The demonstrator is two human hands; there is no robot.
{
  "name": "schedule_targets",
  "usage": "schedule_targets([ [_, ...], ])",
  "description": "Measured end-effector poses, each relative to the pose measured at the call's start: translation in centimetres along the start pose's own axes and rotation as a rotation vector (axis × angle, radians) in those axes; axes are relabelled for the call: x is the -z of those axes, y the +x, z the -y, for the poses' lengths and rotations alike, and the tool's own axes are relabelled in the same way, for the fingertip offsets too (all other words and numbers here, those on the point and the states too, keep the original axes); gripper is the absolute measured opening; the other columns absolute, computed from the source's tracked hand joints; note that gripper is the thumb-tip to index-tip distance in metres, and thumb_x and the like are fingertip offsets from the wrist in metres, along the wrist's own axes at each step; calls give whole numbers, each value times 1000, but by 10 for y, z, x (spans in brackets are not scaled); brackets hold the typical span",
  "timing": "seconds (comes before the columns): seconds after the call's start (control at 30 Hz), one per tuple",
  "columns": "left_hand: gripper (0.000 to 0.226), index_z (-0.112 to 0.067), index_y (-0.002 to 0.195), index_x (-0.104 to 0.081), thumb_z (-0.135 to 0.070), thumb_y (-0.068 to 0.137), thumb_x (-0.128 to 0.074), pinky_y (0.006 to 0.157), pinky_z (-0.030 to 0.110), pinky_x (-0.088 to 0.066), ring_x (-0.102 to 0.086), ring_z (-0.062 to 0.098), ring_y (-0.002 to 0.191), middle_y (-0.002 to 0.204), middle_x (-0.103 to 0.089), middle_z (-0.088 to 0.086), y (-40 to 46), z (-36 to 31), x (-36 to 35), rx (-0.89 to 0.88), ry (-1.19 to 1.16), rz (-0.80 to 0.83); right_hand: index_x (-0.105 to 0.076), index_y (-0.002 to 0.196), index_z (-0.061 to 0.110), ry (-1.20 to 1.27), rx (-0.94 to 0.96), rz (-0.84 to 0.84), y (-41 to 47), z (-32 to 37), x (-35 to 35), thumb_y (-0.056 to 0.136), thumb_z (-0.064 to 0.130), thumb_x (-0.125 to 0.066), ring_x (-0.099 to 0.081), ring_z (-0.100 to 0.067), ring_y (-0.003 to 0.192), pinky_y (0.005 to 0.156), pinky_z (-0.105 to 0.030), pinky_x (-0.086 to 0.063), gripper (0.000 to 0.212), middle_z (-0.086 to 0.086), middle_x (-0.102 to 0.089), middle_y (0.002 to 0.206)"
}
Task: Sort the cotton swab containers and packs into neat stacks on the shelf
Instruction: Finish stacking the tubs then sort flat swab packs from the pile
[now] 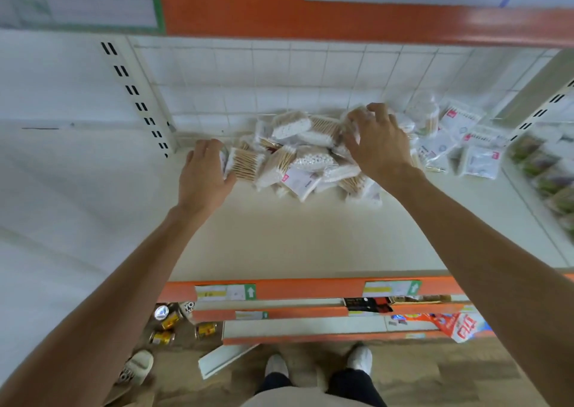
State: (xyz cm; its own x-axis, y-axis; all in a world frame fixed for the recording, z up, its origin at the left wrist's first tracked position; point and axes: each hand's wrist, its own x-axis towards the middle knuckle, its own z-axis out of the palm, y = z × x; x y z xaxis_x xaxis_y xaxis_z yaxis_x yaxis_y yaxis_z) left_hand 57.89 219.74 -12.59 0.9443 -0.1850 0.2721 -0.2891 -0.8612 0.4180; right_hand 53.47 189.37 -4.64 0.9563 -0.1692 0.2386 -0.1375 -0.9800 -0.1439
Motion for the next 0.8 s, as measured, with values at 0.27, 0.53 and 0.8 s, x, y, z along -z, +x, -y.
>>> schedule_targets([
  [0.27, 53, -20, 130, -53, -12, 83, -75, 82, 40, -49, -58, 37, 107, 130, -48, 17, -8, 17, 2, 114, -72, -52, -52, 131, 6, 405, 207, -248, -85, 24, 17, 80, 22, -77, -58, -22, 103, 81, -18, -47, 59, -10, -56, 124],
  [0.53, 58, -17, 121, -52, -10, 73, -83, 80, 32, -51, -58, 12, 96, 113, -62, -5, -76, -20, 49, 97, -449, -208, -57, 121, 10, 490, 89, -136, -141, 11, -12, 76, 27, -82, -54, -11, 95, 74, -13, -39, 54, 1, -56, 112],
  [0.8, 67, -21, 127, -47, -19, 65, -71, 71, 25, -55, -63, 9, 92, 112, -60, -5, -133, -48, 41, 57, -600, 79, -56, 126, 18, 614, 71, 17, -157, 22, -18, 78, 28, -82, -60, -12, 102, 80, -27, -54, 56, 4, -58, 120],
])
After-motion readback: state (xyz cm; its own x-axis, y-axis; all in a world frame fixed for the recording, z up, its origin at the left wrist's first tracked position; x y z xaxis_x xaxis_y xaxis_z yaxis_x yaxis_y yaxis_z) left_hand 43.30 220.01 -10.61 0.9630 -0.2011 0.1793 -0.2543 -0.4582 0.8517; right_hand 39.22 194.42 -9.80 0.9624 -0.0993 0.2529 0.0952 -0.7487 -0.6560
